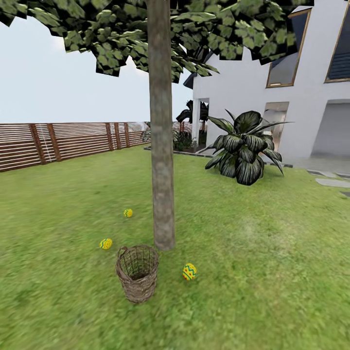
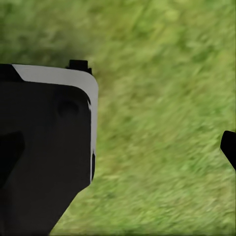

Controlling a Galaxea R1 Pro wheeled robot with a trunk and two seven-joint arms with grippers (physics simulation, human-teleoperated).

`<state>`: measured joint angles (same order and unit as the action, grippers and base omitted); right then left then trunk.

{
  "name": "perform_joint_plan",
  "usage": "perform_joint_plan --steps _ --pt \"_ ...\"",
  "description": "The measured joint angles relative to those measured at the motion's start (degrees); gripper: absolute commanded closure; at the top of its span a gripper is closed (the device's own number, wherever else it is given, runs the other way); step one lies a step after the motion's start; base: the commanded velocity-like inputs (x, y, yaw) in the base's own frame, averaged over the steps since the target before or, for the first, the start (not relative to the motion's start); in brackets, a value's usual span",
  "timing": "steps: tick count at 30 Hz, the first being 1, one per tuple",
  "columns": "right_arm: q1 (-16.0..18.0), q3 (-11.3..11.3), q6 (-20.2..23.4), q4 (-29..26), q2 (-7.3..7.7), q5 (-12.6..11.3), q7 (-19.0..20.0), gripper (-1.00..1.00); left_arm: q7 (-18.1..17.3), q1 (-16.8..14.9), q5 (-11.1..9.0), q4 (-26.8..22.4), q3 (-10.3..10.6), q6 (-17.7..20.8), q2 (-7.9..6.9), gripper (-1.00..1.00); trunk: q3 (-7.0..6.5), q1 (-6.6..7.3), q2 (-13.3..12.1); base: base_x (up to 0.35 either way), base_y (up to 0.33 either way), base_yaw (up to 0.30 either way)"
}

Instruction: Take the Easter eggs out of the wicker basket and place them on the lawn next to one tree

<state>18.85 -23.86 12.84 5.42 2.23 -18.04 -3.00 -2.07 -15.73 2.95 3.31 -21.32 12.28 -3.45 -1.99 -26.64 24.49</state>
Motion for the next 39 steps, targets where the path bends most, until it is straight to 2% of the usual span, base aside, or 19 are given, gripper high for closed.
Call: perform_joint_plan --steps 6,11,15,19,24,39 --pt "-0.6 0.1 0.1 -0.1 0.16 0.1 0.0 -1.0 -0.1 0.3 -0.1 -0.1 0.0 -0.1 0.14 -1.0 -0.05 0.0 0.0 0.0 0.0 0.0" --pt "-3.7 0.1 0.0 0.0 0.19 0.1 -0.1 -1.0 -0.1 0.3 -0.1 -0.1 0.0 0.0 0.15 -1.0 -0.04 0.0 0.0 0.0 0.0 0.0" --pt "-4.8 0.1 0.1 0.0 0.61 0.0 -0.2 -1.0 0.0 0.3 -0.1 0.0 0.0 0.1 -0.09 -1.0 -0.05 0.0 0.0 0.0 0.0 0.0" --pt "-5.0 0.1 0.1 0.0 0.8 0.1 -0.3 -1.0 0.1 0.5 0.0 0.0 0.1 0.4 -0.52 -1.0 -0.05 0.0 0.0 0.0 0.0 0.0" --pt "-5.1 0.0 -0.3 -0.2 0.72 0.3 -0.3 -1.0 0.1 1.9 0.0 -0.1 0.1 0.2 -0.39 -1.0 -0.05 0.0 0.0 0.0 0.0 0.0" --pt "-5.1 0.0 -0.3 -0.2 0.7 0.4 -0.3 -1.0 0.1 2.1 -0.2 -0.2 0.1 -0.2 -0.28 -1.0 -0.05 0.0 0.0 0.0 0.0 0.0"
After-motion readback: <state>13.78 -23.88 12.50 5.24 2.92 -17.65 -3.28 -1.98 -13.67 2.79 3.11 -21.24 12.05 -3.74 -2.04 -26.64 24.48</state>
